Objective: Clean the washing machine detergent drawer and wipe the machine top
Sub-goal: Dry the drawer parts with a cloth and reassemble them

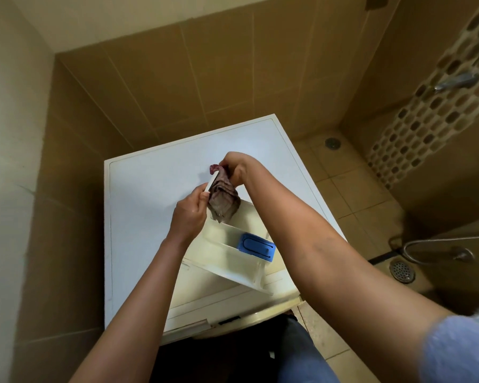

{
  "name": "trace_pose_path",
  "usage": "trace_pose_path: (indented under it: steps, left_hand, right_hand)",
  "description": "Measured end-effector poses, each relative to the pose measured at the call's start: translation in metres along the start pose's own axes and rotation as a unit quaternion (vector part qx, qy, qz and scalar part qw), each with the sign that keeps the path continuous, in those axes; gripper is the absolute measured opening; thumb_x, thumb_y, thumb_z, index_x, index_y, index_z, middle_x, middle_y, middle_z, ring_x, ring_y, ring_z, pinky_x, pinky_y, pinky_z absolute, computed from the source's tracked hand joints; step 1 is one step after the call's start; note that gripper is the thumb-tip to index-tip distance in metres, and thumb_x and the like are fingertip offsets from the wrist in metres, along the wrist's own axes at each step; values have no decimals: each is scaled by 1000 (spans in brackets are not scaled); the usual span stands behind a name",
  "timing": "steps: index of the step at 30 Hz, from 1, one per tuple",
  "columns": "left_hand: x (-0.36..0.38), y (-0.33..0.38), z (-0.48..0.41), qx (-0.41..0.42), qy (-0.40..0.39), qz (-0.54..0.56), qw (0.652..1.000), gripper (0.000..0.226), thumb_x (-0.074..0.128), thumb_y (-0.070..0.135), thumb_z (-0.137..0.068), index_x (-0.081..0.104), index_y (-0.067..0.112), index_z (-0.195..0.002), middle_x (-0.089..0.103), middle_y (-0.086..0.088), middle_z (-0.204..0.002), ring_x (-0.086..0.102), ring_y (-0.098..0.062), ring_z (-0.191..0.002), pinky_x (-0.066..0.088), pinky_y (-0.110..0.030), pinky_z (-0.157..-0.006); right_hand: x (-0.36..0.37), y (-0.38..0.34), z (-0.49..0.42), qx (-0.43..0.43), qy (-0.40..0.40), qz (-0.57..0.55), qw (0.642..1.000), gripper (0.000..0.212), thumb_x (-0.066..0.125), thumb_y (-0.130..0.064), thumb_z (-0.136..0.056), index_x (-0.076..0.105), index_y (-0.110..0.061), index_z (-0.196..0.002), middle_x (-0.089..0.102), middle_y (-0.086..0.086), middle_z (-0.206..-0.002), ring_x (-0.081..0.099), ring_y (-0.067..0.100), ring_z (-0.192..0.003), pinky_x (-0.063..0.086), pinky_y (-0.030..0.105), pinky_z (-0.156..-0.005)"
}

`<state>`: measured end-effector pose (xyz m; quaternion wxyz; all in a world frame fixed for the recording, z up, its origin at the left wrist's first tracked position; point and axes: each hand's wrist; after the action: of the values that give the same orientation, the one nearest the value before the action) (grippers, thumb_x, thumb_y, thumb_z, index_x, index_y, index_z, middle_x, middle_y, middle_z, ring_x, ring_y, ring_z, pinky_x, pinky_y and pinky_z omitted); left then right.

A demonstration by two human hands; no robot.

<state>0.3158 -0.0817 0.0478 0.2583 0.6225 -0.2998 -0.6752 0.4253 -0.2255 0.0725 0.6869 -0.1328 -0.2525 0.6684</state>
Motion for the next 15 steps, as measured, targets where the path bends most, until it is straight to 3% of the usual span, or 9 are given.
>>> trace_pose_path:
  steps: [4, 7, 10, 12, 15]
  left_hand:
    - [0, 2, -1, -14, -2, 12, 1000, 35, 36, 25, -104, 56, 16, -133, 68, -5, -113, 60, -22, -105, 45, -30, -85]
    - [0, 4, 0, -13, -2, 9, 1000, 35, 36, 24, -105, 57, 17, -132, 67, 0, -101, 60, -20, -96, 39, -25, -75]
    - [0, 6, 0, -13, 1, -6, 1000, 36, 35, 23, -105, 57, 18, -132, 65, -1, -98, 57, -18, -90, 33, -22, -69]
    - [-1, 6, 1, -17, 0, -2, 1000, 36, 35, 23, -105, 56, 18, -133, 66, -1, -106, 55, -15, -93, 34, -20, -72]
    - [-2, 6, 0, -14, -2, 8, 1000, 36, 34, 23, -105, 56, 19, -134, 67, -2, -115, 58, -18, -103, 40, -24, -80]
  right_hand:
    - [10, -1, 6, -24, -8, 116, 993, 42, 25, -9, -99, 51, -9, -67, 50, 2, -61, 43, 14, -41, 38, 23, -45]
    - [1, 1, 6, -40, -12, 107, 993, 43, 23, -7, -97, 50, -11, -63, 51, 4, -58, 37, 19, -51, 35, 26, -53]
    - [-2, -2, 7, -24, -9, 108, 994, 41, 21, -4, -94, 50, -8, -64, 52, 3, -46, 41, 21, -45, 39, 23, -48]
    - [5, -1, 9, -14, -2, 96, 995, 42, 21, -5, -96, 50, -6, -67, 54, 3, -51, 45, 19, -45, 42, 21, -44]
    - [17, -1, 13, -22, 8, 113, 993, 41, 21, -7, -98, 49, -4, -67, 51, 5, -64, 44, 19, -53, 40, 29, -52]
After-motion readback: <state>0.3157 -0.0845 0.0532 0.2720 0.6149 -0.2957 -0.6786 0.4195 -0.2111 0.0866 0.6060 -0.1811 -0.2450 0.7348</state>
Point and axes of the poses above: each hand's wrist, its own z-axis away from the middle knuckle, its own x-axis out of the palm, y = z × x
